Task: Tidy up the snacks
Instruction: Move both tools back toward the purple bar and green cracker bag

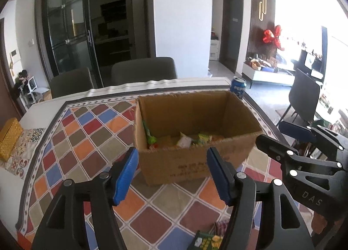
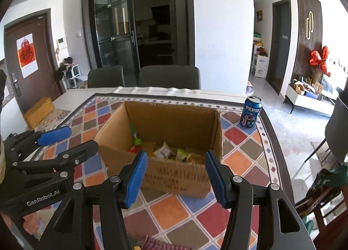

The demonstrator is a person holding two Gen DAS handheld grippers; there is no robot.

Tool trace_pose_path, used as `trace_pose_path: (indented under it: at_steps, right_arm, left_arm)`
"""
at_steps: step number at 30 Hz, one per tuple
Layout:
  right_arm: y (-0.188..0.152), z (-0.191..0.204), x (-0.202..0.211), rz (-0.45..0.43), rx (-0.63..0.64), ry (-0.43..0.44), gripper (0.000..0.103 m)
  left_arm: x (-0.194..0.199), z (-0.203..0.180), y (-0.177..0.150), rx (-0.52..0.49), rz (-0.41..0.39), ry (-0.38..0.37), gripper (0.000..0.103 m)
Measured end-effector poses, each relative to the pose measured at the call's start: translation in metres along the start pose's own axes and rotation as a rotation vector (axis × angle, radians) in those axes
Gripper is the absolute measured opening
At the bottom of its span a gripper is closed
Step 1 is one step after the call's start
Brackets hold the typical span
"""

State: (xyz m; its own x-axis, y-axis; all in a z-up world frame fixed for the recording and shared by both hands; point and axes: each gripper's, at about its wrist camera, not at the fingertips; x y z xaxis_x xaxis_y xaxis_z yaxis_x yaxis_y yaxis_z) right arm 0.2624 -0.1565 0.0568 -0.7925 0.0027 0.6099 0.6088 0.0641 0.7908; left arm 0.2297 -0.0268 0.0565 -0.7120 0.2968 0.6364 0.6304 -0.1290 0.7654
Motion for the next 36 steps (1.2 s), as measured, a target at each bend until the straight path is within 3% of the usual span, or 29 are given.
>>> trace_pose_path:
  at_steps: [9,18,28,30,36]
  right_arm:
    - [-0.033,-0.003,0.01,0.052,0.04,0.05,0.056]
    - [-0.068,-0.006,0.013,0.116,0.087,0.04,0.056]
    - [-0.12,-0.002,-0.003,0.268,0.231,0.042,0.056]
    - [-0.127,-0.001,-0.005,0.297,0.273,0.05,0.062]
    - [-0.142,0.009,-0.014,0.349,0.421,0.073,0.063]
  left_arm:
    - [0.007,-0.02,-0.04,-0.023,0.06,-0.037,0.068]
    - [-0.006,-0.038,-0.087,-0.081,0.168,-0.084,0.073]
    - [-0.024,-0.059,-0.127,-0.142,0.294,-0.16,0.083]
    - [-0.029,-0.062,-0.135,-0.148,0.319,-0.177,0.086]
    - [-0.048,-0.066,-0.153,-0.17,0.413,-0.205,0.086]
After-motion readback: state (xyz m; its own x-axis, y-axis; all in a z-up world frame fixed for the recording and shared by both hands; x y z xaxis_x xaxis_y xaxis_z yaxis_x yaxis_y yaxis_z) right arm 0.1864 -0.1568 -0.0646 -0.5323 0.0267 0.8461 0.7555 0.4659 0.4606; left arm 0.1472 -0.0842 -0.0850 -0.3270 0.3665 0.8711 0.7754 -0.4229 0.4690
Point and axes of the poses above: each gripper's, at about its wrist camera, not at the fingertips, and x roughly against the way its jaws point, z to its left, y to its top, and after that the axes turned 10 degrees about -y, right-handed
